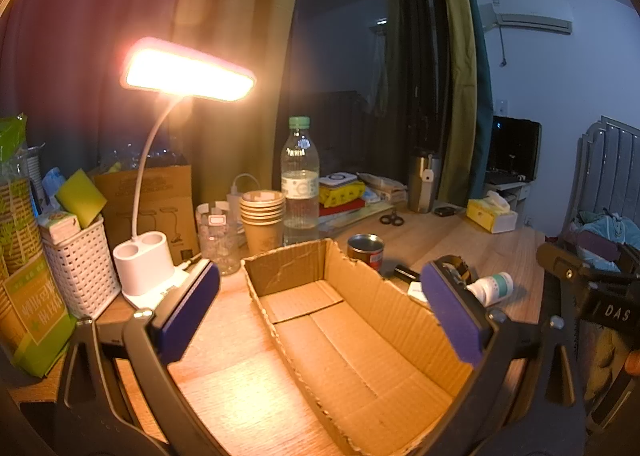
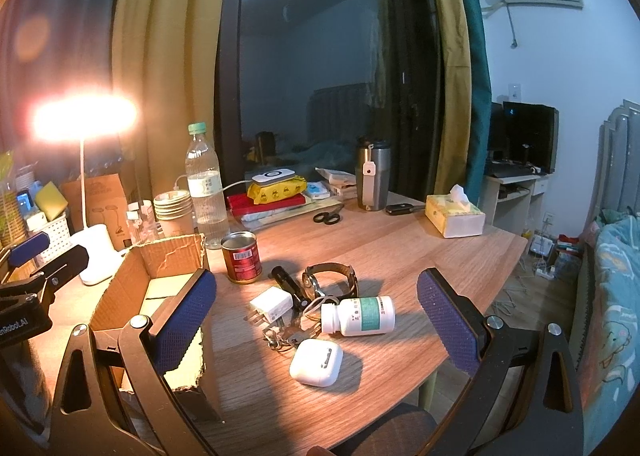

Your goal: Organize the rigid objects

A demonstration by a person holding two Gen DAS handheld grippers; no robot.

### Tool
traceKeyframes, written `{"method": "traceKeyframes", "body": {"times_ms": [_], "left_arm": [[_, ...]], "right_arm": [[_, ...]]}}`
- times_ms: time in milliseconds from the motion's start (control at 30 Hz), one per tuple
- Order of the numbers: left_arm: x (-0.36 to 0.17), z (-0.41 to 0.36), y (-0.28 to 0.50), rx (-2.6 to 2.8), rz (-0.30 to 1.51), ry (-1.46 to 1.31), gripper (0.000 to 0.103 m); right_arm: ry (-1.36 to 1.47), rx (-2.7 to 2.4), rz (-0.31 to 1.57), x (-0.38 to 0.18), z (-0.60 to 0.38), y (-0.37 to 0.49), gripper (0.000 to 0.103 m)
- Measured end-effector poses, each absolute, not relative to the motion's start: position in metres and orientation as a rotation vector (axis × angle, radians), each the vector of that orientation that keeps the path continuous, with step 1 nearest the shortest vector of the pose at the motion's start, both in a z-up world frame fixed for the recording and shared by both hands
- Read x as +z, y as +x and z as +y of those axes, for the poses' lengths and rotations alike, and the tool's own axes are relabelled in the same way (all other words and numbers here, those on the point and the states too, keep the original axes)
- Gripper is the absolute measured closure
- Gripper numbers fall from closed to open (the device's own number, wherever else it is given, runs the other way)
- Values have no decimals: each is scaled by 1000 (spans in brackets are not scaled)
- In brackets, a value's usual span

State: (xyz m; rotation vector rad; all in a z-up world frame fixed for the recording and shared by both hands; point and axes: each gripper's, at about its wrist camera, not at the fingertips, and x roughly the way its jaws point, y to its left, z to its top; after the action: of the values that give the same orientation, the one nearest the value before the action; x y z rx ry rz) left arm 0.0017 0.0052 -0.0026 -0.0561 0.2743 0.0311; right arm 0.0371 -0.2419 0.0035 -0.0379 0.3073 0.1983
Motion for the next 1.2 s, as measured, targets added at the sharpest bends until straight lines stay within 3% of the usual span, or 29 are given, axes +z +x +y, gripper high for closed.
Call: {"method": "traceKeyframes", "body": {"times_ms": [333,733,800,833,933,1100,1200], "left_arm": [[-3,3,7,46,300,-52,2],[-52,6,38,105,731,-135,5],[-64,10,46,103,817,-161,19],[-69,12,51,108,847,-174,21],[-90,21,67,94,953,-237,46],[-98,21,77,107,955,-208,78],[-100,27,84,122,938,-224,88]], "right_arm": [[-20,204,311,-1,-246,42,1],[68,162,353,-20,-277,60,1],[77,165,359,-23,-279,61,1],[79,166,361,-24,-280,61,1],[81,166,361,-25,-283,61,1],[94,148,361,-27,-292,62,1],[97,144,370,-29,-292,64,1]]}}
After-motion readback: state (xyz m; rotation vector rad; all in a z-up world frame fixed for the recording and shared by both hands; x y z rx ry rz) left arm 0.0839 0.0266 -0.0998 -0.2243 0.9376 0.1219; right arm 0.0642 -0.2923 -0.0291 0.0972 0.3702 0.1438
